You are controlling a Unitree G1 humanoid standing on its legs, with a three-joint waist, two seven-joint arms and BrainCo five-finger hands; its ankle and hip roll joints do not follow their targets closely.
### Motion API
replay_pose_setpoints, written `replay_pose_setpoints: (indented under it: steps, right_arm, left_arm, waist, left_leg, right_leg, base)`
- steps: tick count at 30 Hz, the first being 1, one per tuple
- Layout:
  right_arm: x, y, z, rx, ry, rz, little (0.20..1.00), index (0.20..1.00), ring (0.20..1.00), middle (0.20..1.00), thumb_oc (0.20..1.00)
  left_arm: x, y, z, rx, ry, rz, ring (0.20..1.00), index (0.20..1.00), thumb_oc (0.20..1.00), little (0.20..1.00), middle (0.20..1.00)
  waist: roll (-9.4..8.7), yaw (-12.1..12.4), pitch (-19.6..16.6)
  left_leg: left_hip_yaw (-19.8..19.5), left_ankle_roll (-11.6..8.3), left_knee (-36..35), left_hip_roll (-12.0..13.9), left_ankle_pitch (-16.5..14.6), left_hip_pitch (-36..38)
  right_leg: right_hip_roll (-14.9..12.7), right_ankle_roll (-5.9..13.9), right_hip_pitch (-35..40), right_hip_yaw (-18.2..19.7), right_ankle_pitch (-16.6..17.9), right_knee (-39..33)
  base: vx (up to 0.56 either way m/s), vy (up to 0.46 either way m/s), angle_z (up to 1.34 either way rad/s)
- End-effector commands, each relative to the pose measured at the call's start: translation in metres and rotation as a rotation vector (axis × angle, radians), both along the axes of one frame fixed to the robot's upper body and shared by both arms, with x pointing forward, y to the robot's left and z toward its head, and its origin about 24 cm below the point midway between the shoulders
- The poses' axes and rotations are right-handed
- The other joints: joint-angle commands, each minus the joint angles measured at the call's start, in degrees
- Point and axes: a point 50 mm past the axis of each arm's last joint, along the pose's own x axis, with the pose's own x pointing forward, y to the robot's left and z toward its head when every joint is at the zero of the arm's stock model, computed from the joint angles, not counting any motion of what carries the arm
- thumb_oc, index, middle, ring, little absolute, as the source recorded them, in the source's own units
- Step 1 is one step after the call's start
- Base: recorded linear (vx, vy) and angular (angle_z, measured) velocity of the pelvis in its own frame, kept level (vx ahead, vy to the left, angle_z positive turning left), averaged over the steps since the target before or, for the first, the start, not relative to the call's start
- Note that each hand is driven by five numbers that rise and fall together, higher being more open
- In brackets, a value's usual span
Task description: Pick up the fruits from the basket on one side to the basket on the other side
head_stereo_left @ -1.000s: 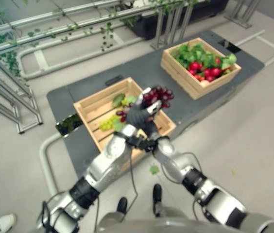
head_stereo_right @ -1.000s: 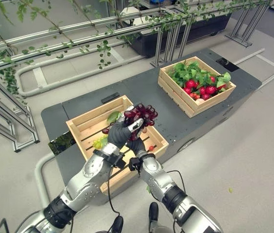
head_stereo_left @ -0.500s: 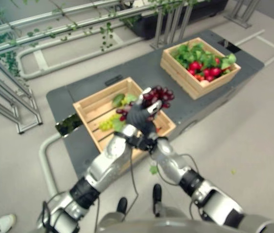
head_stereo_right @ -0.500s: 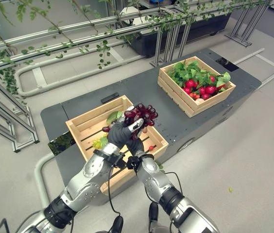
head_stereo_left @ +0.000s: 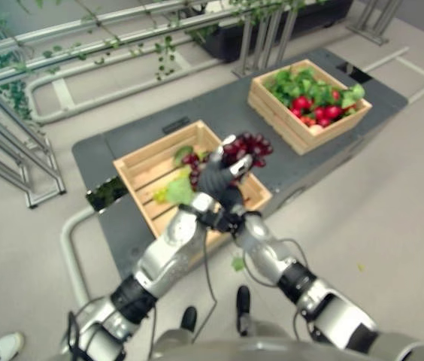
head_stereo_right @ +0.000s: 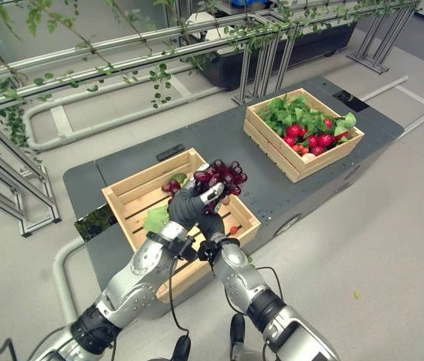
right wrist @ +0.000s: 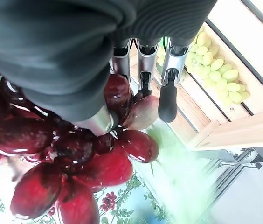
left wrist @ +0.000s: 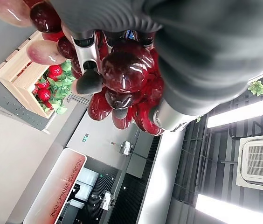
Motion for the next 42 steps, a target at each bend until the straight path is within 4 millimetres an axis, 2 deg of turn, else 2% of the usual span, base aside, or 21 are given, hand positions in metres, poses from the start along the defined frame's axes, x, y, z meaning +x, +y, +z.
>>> replay_pose_setpoints:
  steps: [1,10,19,20,22,24,25,26,32,36,37,38,39,42]
  right_arm:
    - [0.009,0.022,0.039,0.130,-0.138,0.007,0.200,0.200,0.200,0.200,0.200]
    - [0.009,0.019,0.036,0.113,-0.132,-0.009,0.200,0.200,0.200,0.200,0.200]
    - [0.012,0.006,0.032,0.087,-0.130,-0.062,0.200,0.200,0.200,0.200,0.200]
    - [0.013,0.001,0.032,0.074,-0.139,-0.076,0.200,0.200,0.200,0.200,0.200]
    - [0.013,-0.002,0.031,0.060,-0.145,-0.087,0.200,0.200,0.200,0.200,0.200]
    - [0.014,-0.015,0.028,0.035,-0.149,-0.124,0.200,0.200,0.200,0.200,0.200]
    - [0.014,-0.015,0.028,0.035,-0.148,-0.123,0.200,0.200,0.200,0.200,0.200]
    - [0.014,-0.025,0.024,0.017,-0.149,-0.157,0.200,0.200,0.200,0.200,0.200]
    - [0.013,-0.061,0.017,-0.038,-0.156,-0.258,0.200,0.200,0.200,0.200,0.200]
    - [0.011,-0.082,0.015,-0.053,-0.166,-0.313,0.200,0.200,0.200,0.200,0.200]
    - [0.010,-0.082,0.015,-0.053,-0.165,-0.313,0.200,0.200,0.200,0.200,0.200]
    - [0.009,-0.092,0.015,-0.078,-0.177,-0.334,0.200,0.200,0.200,0.200,0.200]
    - [0.009,-0.092,0.015,-0.079,-0.176,-0.334,0.200,0.200,0.200,0.200,0.200]
    - [0.004,-0.109,0.013,-0.107,-0.183,-0.370,0.200,0.200,0.200,0.200,0.200]
  left_arm:
    - [-0.004,-0.015,0.044,-0.120,-0.182,-0.074,1.000,1.000,1.000,1.000,1.000]
    - [-0.002,-0.010,0.043,-0.099,-0.194,-0.014,1.000,1.000,1.000,1.000,1.000]
    - [0.002,0.008,0.034,-0.112,-0.160,0.081,1.000,1.000,1.000,1.000,1.000]
    - [0.002,0.017,0.033,-0.116,-0.165,0.124,1.000,1.000,1.000,1.000,1.000]
    - [0.001,0.024,0.030,-0.118,-0.157,0.152,1.000,1.000,1.000,1.000,1.000]
    - [0.000,0.047,0.020,-0.114,-0.137,0.259,1.000,1.000,1.000,1.000,1.000]
    - [-0.001,0.047,0.020,-0.114,-0.136,0.259,1.000,1.000,1.000,1.000,1.000]
    - [-0.002,0.064,0.012,-0.091,-0.122,0.346,1.000,1.000,1.000,1.000,1.000]
    - [-0.017,0.114,-0.018,0.021,-0.056,0.554,1.000,1.000,1.000,1.000,1.000]
    - [-0.027,0.138,-0.040,0.128,0.010,0.646,1.000,1.000,1.000,1.000,1.000]
    - [-0.027,0.138,-0.040,0.129,0.011,0.646,1.000,1.000,1.000,1.000,1.000]
    - [-0.031,0.148,-0.053,0.192,0.059,0.689,1.000,1.000,1.000,1.000,1.000]
    - [-0.031,0.148,-0.054,0.192,0.060,0.689,1.000,1.000,1.000,1.000,1.000]
    - [-0.041,0.165,-0.081,0.378,0.143,0.739,1.000,1.000,1.000,1.000,1.000]
  waist:
    - [0.16,-0.7,-1.2]
    - [-0.14,-0.7,-1.2]
    - [-0.37,-0.3,-0.7]
    - [-0.46,-0.1,-0.6]
    - [-0.46,0.0,-0.7]
    - [-0.62,0.5,-0.5]
    - [-0.61,0.4,-0.6]
    - [-0.76,0.9,-0.3]
    - [-1.25,2.4,0.1]
    - [-1.60,3.2,0.2]
    - [-1.60,3.2,0.1]
    - [-1.70,3.4,0.3]
    - [-1.68,3.4,0.2]
    - [-1.90,3.7,0.3]
  left_leg:
    - [-1.1,2.41,-1.6,-2.1,-5.2,0.9]
    - [-1.3,2.40,-1.6,-2.0,-5.4,1.0]
    - [-1.6,2.44,-1.6,-2.1,-5.4,0.9]
    - [-1.6,2.45,-1.6,-2.1,-5.4,0.9]
    - [-1.6,2.48,-1.6,-2.2,-5.4,0.9]
    - [-1.7,2.53,-1.6,-2.3,-5.4,0.9]
    - [-1.7,2.53,-1.6,-2.3,-5.5,0.9]
    - [-1.8,2.57,-1.5,-2.5,-5.4,0.8]
    - [-2.4,2.70,-1.4,-2.8,-5.2,0.5]
    - [-2.6,2.87,-1.3,-3.2,-5.1,0.2]
    - [-2.7,2.88,-1.3,-3.2,-5.1,0.2]
    - [-2.8,2.97,-1.3,-3.4,-5.1,0.1]
    - [-2.8,2.98,-1.3,-3.4,-5.1,0.1]
    - [-2.8,3.25,-1.2,-3.7,-4.9,0.0]
  right_leg:
    - [0.0,5.13,3.6,0.8,-7.6,0.3]
    - [-0.1,5.13,3.8,0.5,-7.8,0.3]
    - [-0.2,5.11,4.0,0.1,-7.8,0.3]
    - [-0.2,5.11,4.0,0.0,-7.8,0.3]
    - [-0.2,5.11,4.0,0.0,-7.9,0.3]
    - [-0.3,5.14,4.0,-0.2,-7.9,0.3]
    - [-0.3,5.14,4.1,-0.2,-7.9,0.3]
    - [-0.4,5.14,4.1,-0.4,-7.9,0.3]
    - [-0.7,5.18,4.1,-1.3,-7.8,0.3]
    - [-0.9,5.34,4.1,-1.6,-7.7,0.3]
    - [-0.9,5.35,4.1,-1.6,-7.7,0.3]
    - [-1.0,5.37,4.0,-1.7,-7.7,0.3]
    - [-1.0,5.38,4.0,-1.7,-7.7,0.3]
    - [-1.2,5.61,3.9,-1.7,-7.4,0.3]
  base:
    - [0.00,0.000,0.00]
    - [0.00,0.000,0.00]
    - [0.00,0.000,0.00]
    - [0.00,0.000,0.00]
    - [0.00,0.000,0.00]
    - [0.00,0.000,0.00]
    - [0.00,0.000,0.00]
    - [0.00,0.007,0.08]
    - [0.00,0.009,0.11]
    - [0.00,0.000,0.00]
    - [0.00,0.000,0.00]
    - [0.00,0.000,0.00]
    - [0.00,0.034,0.00]
    - [0.00,0.047,0.00]
